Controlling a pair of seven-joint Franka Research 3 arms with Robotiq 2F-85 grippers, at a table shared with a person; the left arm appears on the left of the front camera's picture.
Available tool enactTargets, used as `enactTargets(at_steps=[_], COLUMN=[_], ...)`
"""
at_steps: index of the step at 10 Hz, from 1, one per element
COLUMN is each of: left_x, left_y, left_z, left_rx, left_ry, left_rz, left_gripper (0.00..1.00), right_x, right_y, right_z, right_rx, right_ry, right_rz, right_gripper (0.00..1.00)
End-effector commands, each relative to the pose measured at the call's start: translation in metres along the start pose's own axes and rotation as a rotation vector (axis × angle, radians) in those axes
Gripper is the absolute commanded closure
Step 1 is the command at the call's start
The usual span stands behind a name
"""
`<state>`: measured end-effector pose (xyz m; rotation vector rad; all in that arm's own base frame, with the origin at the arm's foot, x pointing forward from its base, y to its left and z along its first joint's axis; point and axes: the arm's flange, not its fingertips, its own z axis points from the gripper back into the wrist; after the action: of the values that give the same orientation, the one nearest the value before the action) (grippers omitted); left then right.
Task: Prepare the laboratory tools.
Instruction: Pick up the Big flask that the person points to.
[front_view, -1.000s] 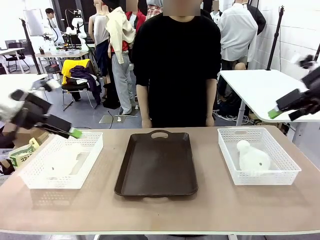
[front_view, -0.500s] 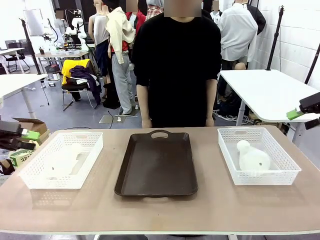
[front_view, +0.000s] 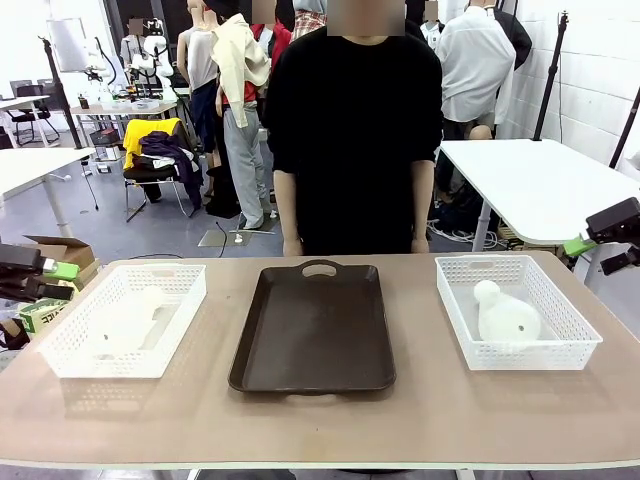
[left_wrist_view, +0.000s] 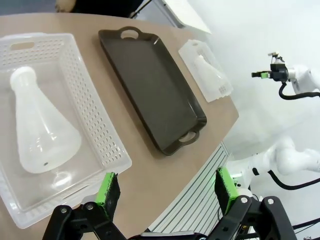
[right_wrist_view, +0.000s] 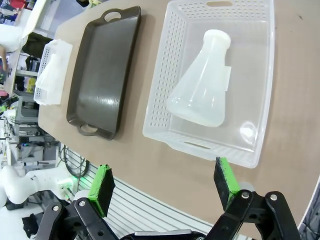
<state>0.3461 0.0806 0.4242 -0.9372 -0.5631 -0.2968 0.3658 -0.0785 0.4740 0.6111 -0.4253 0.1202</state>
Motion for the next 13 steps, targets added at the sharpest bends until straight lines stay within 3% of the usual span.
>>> enactTargets(at_steps=[1, 13], left_x=[0.002, 0.0017], left_y=[-0.0004, -0.0034], left_z=[0.0006, -0.0023], left_rx=[-0.01, 0.001], left_ry=[-0.018, 0.005], left_rz=[-0.022, -0.004], left_gripper=[0.0, 0.0], right_x=[0.0037, 0.0], right_y=[-0.0034, 0.0], right_z=[0.0003, 0.0], right_rx=[0.02, 0.0], right_ry=[0.002, 0.0], right_rz=[0.018, 0.0], right_gripper=[0.0, 0.0])
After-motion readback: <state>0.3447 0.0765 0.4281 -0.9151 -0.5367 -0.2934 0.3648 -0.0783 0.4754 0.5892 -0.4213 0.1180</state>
